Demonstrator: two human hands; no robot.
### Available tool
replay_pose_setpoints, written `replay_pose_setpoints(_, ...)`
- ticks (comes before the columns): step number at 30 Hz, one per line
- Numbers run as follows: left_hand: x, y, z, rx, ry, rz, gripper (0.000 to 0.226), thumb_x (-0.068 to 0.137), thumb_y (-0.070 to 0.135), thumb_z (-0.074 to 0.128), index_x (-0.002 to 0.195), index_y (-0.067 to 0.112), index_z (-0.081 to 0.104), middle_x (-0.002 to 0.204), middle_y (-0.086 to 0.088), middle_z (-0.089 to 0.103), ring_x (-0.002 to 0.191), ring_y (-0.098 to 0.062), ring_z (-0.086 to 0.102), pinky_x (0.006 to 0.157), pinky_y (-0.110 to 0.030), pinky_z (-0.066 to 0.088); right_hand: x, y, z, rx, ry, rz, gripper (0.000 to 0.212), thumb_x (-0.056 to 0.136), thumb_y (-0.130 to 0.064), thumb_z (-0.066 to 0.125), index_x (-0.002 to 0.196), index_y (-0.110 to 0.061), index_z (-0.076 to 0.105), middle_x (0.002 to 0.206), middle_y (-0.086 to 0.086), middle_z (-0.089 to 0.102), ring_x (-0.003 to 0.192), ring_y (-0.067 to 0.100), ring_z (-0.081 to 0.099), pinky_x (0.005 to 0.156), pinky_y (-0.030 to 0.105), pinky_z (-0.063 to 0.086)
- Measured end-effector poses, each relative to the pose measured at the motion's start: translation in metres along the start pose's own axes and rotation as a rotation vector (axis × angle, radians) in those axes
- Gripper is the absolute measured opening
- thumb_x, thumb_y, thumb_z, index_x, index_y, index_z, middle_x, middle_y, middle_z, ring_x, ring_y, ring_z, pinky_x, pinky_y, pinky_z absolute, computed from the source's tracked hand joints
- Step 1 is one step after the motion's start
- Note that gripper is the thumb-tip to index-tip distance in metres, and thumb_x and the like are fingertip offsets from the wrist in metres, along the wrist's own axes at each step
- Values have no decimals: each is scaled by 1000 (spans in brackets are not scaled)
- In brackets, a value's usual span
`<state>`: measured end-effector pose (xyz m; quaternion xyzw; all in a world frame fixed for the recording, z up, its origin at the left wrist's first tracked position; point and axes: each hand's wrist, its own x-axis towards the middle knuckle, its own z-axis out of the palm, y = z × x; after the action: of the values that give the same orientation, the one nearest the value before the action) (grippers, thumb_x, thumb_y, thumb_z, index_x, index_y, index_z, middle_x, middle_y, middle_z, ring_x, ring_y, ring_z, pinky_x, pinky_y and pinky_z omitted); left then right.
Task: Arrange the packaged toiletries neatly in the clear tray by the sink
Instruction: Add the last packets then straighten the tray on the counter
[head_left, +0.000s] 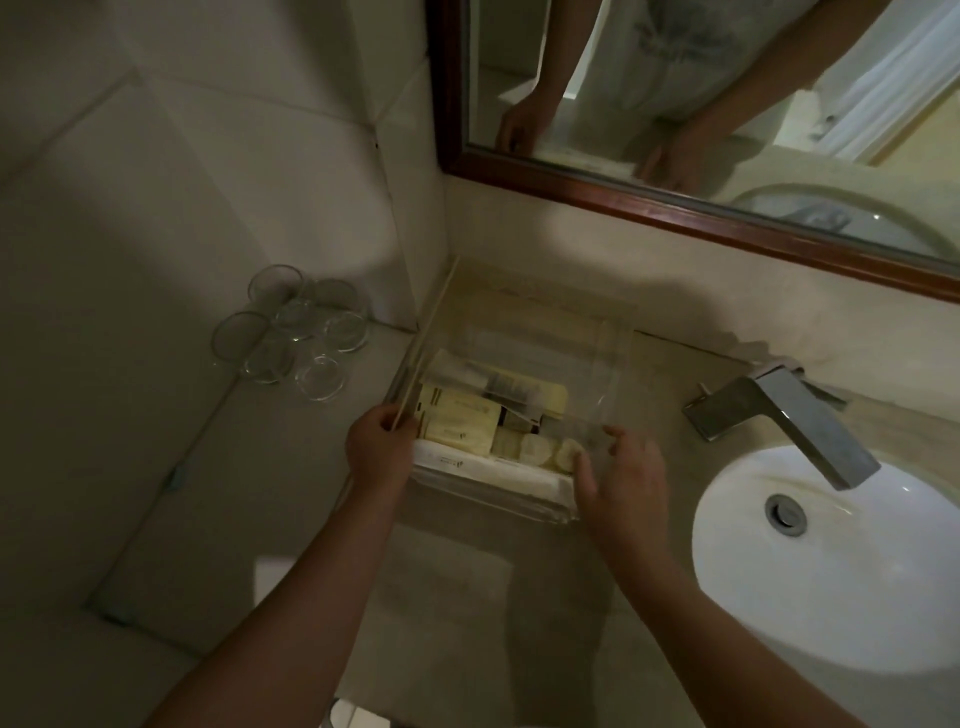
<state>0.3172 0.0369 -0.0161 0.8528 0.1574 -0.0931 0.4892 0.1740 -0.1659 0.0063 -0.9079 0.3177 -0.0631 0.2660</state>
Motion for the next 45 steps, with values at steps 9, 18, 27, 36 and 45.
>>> replay_pose_setpoints(9, 1, 1, 0, 50, 2, 5, 20, 75, 8, 65, 95, 9, 72, 87, -10, 71, 80, -25, 64, 79, -36, 53, 2, -52, 31, -227, -386, -340, 65, 94, -57, 31, 151, -27, 21, 157, -4, 29, 142, 25, 23, 115, 45, 26)
replay_pose_setpoints(18, 0, 1, 2, 17, 3, -11, 19, 77, 10, 64, 94, 11, 73, 86, -8, 72, 81, -24, 66, 79, -40, 55, 12, -64, 38, -232, -364, -239, 66, 95, -55, 33, 150, -21, 23, 156, 2, 30, 141, 29, 22, 112, 46, 24)
replay_pose_setpoints(27, 3, 2, 0, 31, 28, 13, 28, 83, 8, 58, 109, 7, 70, 106, -11, 71, 99, -25, 65, 85, -27, 47, -7, -18, 10, -43, -141, -234, 56, 88, -49, 51, 139, -26, 42, 147, -2, 42, 134, 16, 37, 111, 42, 36)
replay_pose_setpoints(36, 14, 7, 2, 105, -8, 16, 27, 80, 13, 59, 103, 6, 71, 101, -13, 72, 97, -29, 66, 86, -39, 53, -30, 16, 12, 91, -279, 20, 97, 78, -40, 75, 151, -29, 12, 158, 5, 24, 142, 21, 27, 112, 37, 28)
replay_pose_setpoints(45, 24, 21, 9, 48, -13, -4, 24, 80, 12, 60, 101, 8, 73, 94, -10, 72, 88, -24, 65, 79, -33, 52, -4, 11, 12, 322, -258, 115, 111, 71, -33, 83, 151, -35, 6, 149, 6, 40, 133, 22, 45, 107, 40, 42)
